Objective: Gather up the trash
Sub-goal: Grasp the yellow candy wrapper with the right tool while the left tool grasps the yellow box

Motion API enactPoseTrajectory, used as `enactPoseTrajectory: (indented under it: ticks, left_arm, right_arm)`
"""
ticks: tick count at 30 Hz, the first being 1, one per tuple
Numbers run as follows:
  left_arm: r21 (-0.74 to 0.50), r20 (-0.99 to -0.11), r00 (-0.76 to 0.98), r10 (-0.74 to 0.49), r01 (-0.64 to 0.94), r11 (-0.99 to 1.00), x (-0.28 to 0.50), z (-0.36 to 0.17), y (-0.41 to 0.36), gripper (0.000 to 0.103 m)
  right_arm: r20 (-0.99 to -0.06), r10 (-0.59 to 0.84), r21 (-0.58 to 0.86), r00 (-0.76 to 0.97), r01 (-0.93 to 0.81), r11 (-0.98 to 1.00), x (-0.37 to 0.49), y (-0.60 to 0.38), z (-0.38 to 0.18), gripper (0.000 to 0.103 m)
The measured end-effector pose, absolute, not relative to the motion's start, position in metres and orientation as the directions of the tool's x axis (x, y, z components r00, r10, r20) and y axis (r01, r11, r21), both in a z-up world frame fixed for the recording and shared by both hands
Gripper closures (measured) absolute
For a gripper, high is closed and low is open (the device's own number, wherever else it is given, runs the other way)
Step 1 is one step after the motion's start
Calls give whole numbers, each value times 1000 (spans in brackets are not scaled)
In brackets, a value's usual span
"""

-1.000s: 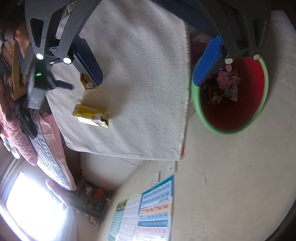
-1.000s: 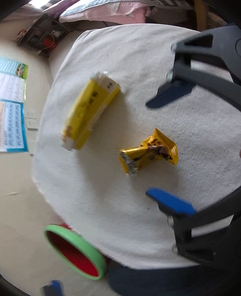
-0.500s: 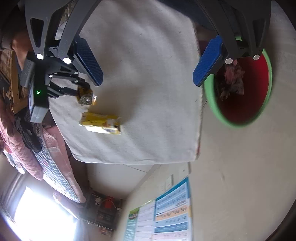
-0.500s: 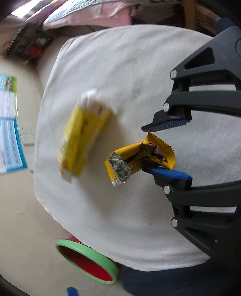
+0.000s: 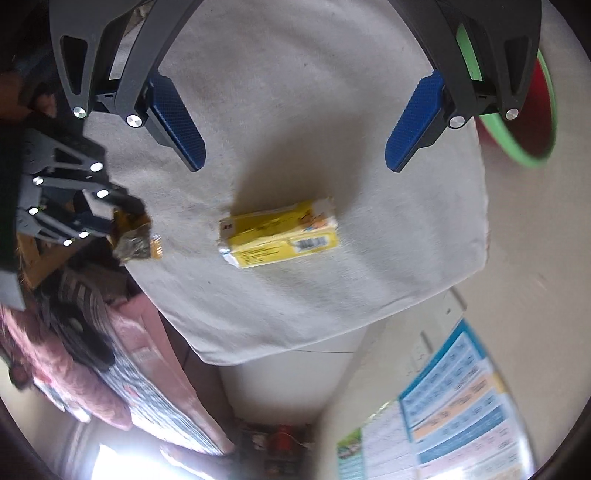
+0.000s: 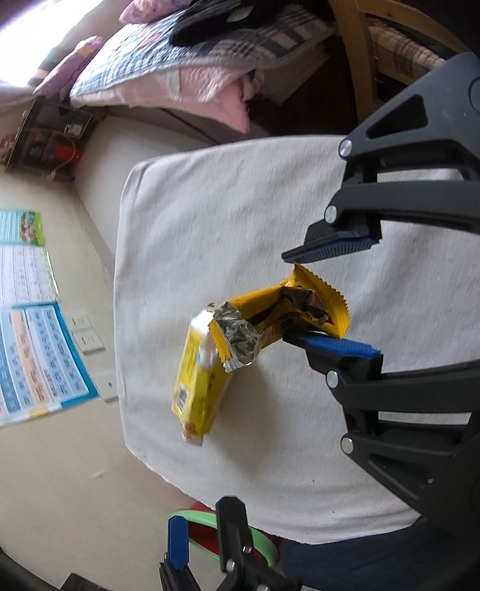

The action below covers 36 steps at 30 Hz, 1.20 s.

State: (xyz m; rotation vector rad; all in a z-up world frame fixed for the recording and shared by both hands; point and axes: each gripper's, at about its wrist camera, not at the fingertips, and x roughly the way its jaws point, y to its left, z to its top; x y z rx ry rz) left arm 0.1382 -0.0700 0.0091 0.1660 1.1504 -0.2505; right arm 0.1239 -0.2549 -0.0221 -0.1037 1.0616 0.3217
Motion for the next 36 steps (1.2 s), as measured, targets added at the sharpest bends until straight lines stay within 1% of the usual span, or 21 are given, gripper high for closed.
enactPoseTrajectory:
  ticks: [2, 6, 8, 13, 18, 22, 26, 31, 33, 34, 35, 36]
  left_arm:
    - [17, -922, 372, -107, 313, 949, 145, 7, -81, 9]
    - [-15, -931, 337, -140, 348, 938, 157, 2, -90, 9]
    - [-2, -933, 333, -134, 369, 929, 160, 1, -93, 9]
    - [63, -945, 313, -91, 449, 891, 165, -7, -107, 9]
    - [159, -952, 306, -3, 501, 851, 175, -25, -116, 9]
    - [198, -958, 283, 49, 530, 824, 190, -44, -122, 9]
    - [208, -963, 259, 73, 544, 813, 203, -59, -128, 9]
    - [186, -974, 209, 84, 536, 823, 216, -77, -133, 11]
    - [195, -975, 199, 101, 538, 820, 217, -83, -135, 17]
    - [219, -970, 212, 122, 536, 815, 216, -86, -136, 25]
    - [244, -963, 230, 139, 533, 810, 215, -86, -136, 36]
    - [264, -957, 245, 153, 525, 809, 215, -85, -136, 43]
  right_arm:
    - [-871, 206, 80, 446, -285, 955, 125, -265, -24, 66]
    - [-872, 205, 94, 444, -258, 961, 126, -278, -26, 66]
    - [-869, 202, 97, 451, -245, 965, 126, -282, -26, 66]
    - [-871, 213, 124, 442, -222, 967, 129, -291, -31, 66]
    - [-874, 226, 130, 430, -242, 962, 126, -281, -36, 66]
    - [-876, 228, 137, 424, -234, 963, 125, -278, -40, 66]
    - [-877, 235, 150, 420, -225, 963, 126, -279, -41, 66]
    - [-879, 243, 162, 410, -221, 962, 128, -278, -43, 66]
    - [-879, 244, 162, 410, -223, 961, 128, -276, -42, 66]
    - [-878, 244, 163, 411, -224, 961, 128, -276, -41, 66]
    - [-878, 244, 162, 412, -224, 961, 127, -276, -41, 66]
    - [-878, 244, 163, 412, -222, 961, 127, -276, -40, 66]
